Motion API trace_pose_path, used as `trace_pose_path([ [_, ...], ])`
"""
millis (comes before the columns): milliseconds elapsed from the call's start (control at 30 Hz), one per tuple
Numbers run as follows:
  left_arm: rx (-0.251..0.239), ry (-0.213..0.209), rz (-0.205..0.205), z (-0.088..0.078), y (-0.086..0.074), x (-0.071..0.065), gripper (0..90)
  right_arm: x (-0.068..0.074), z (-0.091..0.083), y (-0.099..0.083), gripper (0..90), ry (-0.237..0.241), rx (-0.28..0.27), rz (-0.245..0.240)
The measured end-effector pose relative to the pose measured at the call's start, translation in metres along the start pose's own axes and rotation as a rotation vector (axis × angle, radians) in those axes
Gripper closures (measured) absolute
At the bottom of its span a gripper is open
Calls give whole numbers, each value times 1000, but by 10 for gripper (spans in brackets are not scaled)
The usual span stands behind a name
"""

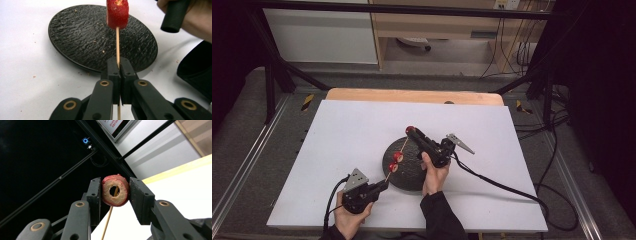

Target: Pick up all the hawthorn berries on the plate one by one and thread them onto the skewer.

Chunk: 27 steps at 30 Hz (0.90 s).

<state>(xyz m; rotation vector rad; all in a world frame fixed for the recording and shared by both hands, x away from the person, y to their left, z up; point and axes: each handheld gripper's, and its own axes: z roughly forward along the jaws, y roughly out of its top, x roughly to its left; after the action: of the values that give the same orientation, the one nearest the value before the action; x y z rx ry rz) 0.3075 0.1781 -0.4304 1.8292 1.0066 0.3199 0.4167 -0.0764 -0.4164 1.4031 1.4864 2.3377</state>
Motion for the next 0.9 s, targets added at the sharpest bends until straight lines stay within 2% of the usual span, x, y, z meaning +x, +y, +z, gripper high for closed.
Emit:
trace_pose_path([
  [167, -3, -8, -23, 1, -2, -1, 884, -2, 1, -2, 634, 2, -6, -16],
  [233, -8, 5, -17, 1, -3, -3, 883, -2, 1, -3, 634, 3, -8, -8],
  [433, -1, -4, -20, 3, -6, -7, 884, -1, 1, 2, 635, 9, -31, 3],
  [600, -22, -1, -26, 3, -4, -9, 884, 0, 0, 1, 634, 14, -15, 18],
  [700, -8, 9, -23, 7, -5, -12, 884, -1, 0, -3, 634, 16, -14, 39],
  [767, -5, 14, -27, 8, -6, -13, 884, -1, -1, -4, 634, 14, -9, 35],
  [800, -24, 18, -31, 8, -5, -13, 884, 0, -1, -4, 634, 18, -8, 35],
  [833, -32, 22, -40, 7, -3, -13, 885, 0, -1, -5, 635, 20, 15, 44],
  [900, -35, 23, -59, 6, 0, -11, 885, 1, -2, -8, 635, 21, 14, 57],
])
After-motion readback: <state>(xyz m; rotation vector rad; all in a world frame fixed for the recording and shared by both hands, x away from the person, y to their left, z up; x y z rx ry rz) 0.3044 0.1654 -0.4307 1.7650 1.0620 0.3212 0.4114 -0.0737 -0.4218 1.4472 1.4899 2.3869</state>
